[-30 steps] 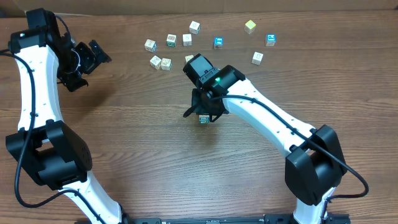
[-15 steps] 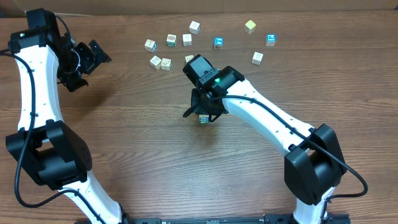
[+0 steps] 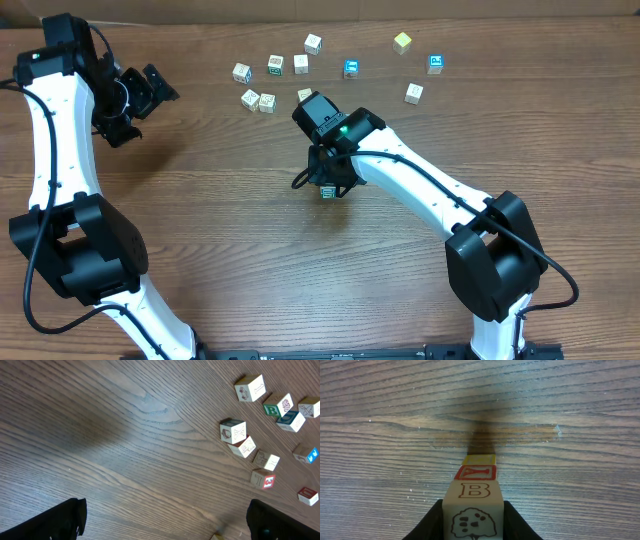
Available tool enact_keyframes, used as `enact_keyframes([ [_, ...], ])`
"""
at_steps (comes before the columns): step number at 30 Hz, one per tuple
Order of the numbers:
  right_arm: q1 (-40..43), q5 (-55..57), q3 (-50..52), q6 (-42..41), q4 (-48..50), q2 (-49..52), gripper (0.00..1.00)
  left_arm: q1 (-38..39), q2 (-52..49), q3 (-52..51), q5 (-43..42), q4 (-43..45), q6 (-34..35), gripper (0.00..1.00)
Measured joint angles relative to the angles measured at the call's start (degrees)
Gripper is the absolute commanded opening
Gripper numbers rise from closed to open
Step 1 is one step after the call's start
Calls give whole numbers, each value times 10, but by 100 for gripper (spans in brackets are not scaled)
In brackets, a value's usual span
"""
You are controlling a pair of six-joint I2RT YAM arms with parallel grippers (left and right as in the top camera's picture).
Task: Form a tower
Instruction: 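Lower the B block onto the top of the centre stack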
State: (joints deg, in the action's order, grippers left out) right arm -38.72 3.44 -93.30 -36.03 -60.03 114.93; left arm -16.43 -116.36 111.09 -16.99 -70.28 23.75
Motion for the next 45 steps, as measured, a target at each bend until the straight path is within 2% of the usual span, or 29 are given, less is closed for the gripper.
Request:
enact_keyframes([
  [18, -3, 0, 0, 0, 0, 0, 31, 0, 0, 0, 0, 0, 0, 99],
  [22, -3, 0, 0, 1, 0, 0, 36, 0, 0, 0, 0, 0, 0, 100],
  [28, -4, 0, 0, 0, 0, 0, 36, 0, 0, 0, 0, 0, 0, 100],
  [36, -4, 0, 0, 0, -1, 0, 30, 0, 0, 0, 0, 0, 0, 100],
  [45, -4, 0, 0, 9, 0, 0, 32, 0, 0, 0, 0, 0, 0, 100],
])
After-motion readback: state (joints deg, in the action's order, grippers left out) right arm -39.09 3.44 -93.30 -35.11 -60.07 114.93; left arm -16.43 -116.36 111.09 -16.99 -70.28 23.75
